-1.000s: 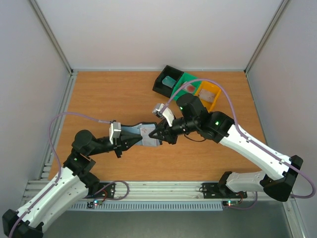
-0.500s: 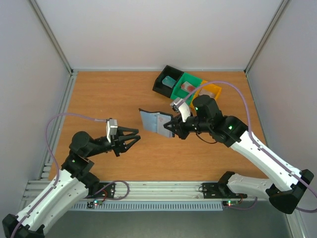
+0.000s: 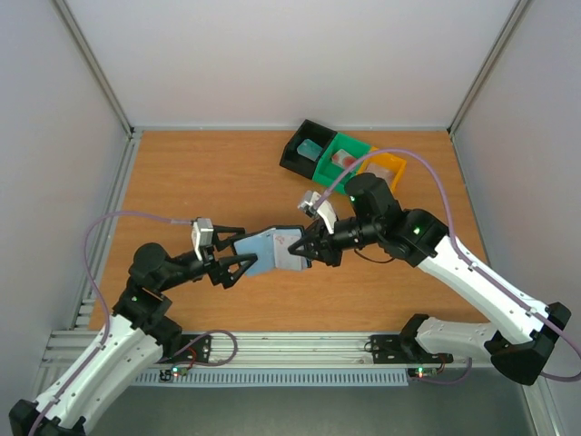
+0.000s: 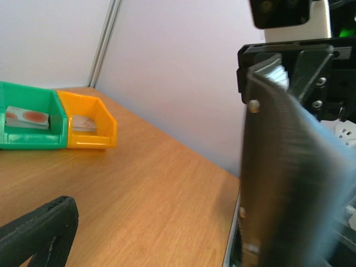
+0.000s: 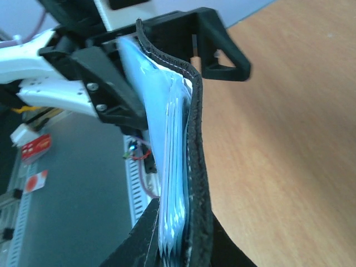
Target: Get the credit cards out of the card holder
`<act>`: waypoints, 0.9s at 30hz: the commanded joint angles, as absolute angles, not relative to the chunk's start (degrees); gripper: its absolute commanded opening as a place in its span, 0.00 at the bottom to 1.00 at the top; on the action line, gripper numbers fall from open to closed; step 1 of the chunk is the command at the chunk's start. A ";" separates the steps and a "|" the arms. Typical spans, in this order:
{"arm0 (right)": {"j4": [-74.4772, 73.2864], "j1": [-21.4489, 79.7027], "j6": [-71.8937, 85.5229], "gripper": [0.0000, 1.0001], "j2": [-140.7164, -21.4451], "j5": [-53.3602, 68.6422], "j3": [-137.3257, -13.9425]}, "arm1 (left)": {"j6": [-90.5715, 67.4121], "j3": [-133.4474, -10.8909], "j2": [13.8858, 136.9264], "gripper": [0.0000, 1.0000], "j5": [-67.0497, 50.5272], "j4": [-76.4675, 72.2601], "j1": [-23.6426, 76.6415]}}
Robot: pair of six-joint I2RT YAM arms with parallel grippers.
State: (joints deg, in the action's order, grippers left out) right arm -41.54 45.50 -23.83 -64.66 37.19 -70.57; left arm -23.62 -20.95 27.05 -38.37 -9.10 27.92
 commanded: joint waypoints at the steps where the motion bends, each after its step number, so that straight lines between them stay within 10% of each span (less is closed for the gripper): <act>1: -39.66 46.23 -27.44 0.03 -64.58 46.35 -72.27 | -23.88 -19.75 26.59 0.99 -38.90 -11.09 27.69; 6: -41.38 46.23 -31.38 0.04 -63.78 49.31 -72.55 | -23.19 -18.58 26.18 0.98 -43.89 -14.44 27.68; 13: -39.61 46.23 -30.21 0.04 -67.42 46.47 -73.56 | -19.06 -18.65 26.24 0.70 -57.53 -20.15 29.07; 19: -38.77 46.23 -30.01 0.04 -68.24 45.64 -74.71 | -20.35 -17.41 25.31 0.09 -56.06 -21.83 29.70; 27: -40.33 43.89 -32.78 0.50 -63.20 44.03 -70.73 | -21.38 -17.10 22.98 0.00 -51.01 -24.70 29.71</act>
